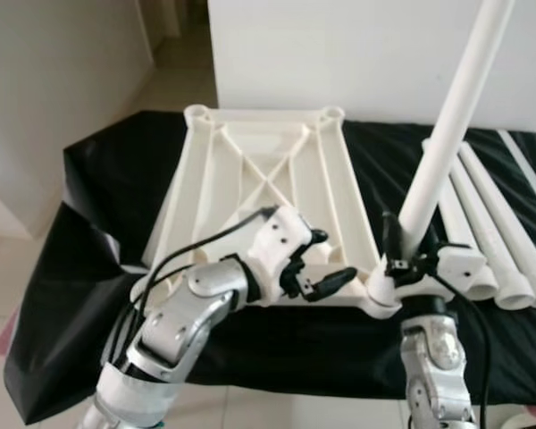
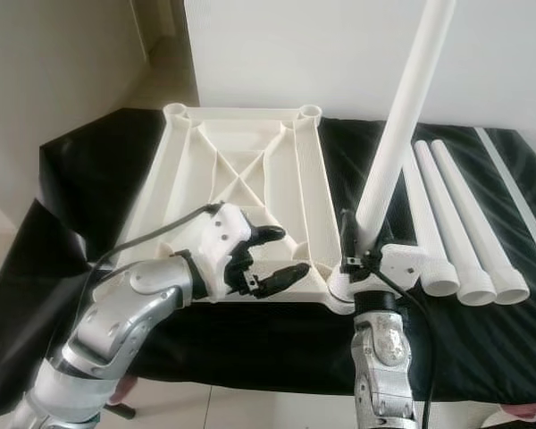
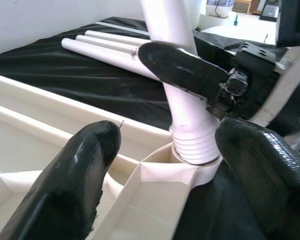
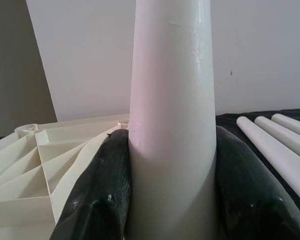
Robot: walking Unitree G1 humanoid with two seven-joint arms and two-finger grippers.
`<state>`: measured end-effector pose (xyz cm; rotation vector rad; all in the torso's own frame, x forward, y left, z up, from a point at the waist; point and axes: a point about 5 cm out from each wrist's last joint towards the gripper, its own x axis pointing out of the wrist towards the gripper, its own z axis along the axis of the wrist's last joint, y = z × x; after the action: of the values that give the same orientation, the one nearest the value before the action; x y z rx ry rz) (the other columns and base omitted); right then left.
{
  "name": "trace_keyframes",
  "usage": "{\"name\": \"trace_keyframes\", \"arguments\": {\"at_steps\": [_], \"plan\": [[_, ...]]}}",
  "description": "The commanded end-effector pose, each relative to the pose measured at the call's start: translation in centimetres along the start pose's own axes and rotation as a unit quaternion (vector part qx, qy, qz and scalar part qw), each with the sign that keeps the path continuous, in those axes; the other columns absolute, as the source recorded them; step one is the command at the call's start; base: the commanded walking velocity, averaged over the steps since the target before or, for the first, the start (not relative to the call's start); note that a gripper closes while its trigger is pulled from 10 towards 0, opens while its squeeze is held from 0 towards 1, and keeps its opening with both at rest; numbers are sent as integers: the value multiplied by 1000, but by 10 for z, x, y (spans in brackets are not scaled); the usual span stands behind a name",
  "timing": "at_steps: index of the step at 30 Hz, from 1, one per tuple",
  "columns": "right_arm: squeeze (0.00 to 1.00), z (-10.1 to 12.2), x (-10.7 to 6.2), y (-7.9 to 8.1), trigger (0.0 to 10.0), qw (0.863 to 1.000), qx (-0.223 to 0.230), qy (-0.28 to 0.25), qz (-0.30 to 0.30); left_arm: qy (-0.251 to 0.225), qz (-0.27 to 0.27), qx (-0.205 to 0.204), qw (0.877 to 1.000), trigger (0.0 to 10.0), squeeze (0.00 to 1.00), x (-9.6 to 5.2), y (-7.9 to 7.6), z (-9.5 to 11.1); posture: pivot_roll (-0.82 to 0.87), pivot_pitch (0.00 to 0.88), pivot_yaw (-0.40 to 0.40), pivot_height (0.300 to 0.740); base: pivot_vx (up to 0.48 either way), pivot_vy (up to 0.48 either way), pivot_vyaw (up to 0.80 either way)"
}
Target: Building children table
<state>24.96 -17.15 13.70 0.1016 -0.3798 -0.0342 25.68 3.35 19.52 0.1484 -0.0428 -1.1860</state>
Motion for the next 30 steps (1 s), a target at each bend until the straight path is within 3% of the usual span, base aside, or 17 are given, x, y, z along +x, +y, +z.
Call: {"name": "trace_keyframes", "arguments": {"at_steps": [1,6,19,30], "plan": [[0,-29,-26,-8,10000,995,-5,91,30,0,5,8,1000,10000,0,-2,1,3,-29,61,19,740,0,0,0],[0,-22,-32,-20,10000,993,-22,92,69,2,2,9,1000,10000,0,-2,2,2,-39,57,23,740,0,0,0],[0,-7,-42,-22,10000,989,-21,91,111,4,-2,11,1000,10000,0,-1,2,1,-52,50,22,740,0,0,0],[0,36,-14,-18,10000,994,4,16,111,0,-2,13,1000,10000,0,0,4,3,-54,58,29,740,0,0,0]]}}
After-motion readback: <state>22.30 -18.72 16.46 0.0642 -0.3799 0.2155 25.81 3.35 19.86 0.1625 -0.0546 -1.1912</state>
